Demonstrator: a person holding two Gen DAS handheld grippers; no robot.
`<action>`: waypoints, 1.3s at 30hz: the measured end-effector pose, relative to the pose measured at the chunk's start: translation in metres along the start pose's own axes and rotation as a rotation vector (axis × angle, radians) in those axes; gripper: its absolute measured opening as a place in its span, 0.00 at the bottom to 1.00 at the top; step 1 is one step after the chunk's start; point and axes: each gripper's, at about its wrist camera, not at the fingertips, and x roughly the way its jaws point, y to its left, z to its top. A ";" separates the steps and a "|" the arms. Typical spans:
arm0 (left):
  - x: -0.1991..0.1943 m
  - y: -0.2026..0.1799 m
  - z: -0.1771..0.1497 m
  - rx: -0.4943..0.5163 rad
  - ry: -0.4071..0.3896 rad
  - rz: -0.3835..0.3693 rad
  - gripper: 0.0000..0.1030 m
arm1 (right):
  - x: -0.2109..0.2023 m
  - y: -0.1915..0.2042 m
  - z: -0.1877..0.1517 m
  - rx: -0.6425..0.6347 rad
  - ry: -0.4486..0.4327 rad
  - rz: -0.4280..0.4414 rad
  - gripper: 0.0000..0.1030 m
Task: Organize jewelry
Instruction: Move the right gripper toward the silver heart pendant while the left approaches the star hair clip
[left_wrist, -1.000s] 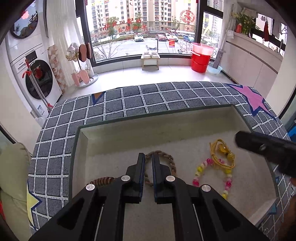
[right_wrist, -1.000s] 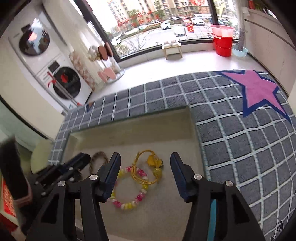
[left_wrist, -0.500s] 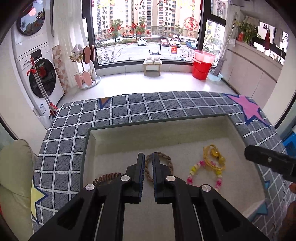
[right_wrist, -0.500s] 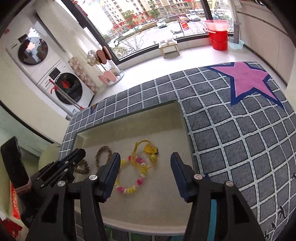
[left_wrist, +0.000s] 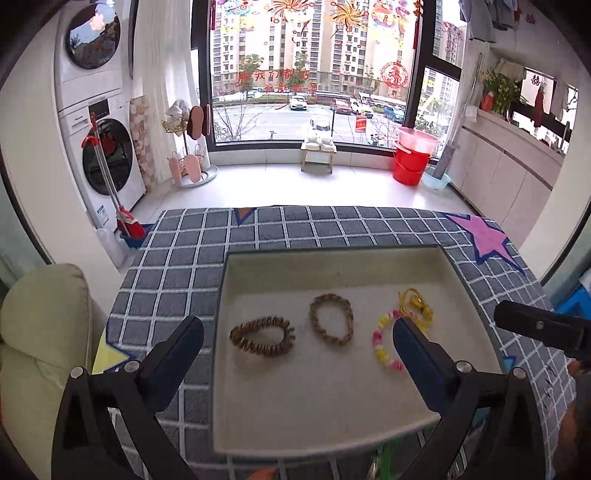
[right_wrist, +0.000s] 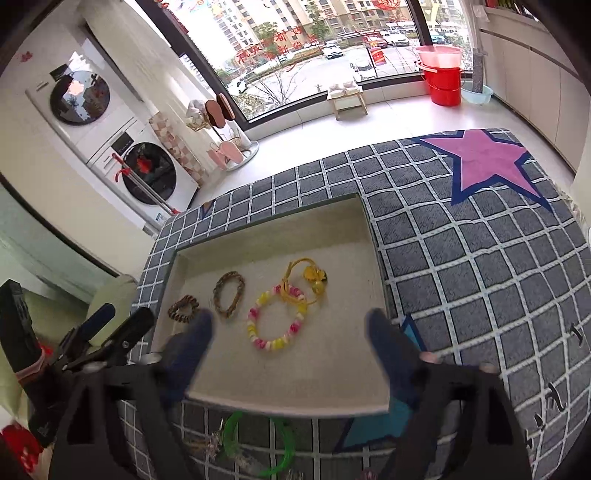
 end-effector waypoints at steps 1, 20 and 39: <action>-0.003 0.004 -0.004 -0.005 0.009 -0.015 1.00 | -0.004 0.001 -0.003 -0.011 -0.006 -0.007 1.00; -0.065 0.004 -0.106 0.104 0.062 -0.041 1.00 | -0.062 -0.006 -0.075 -0.021 0.042 -0.022 1.00; -0.043 -0.017 -0.134 0.165 0.153 -0.062 1.00 | -0.046 -0.022 -0.142 -0.089 0.128 -0.195 1.00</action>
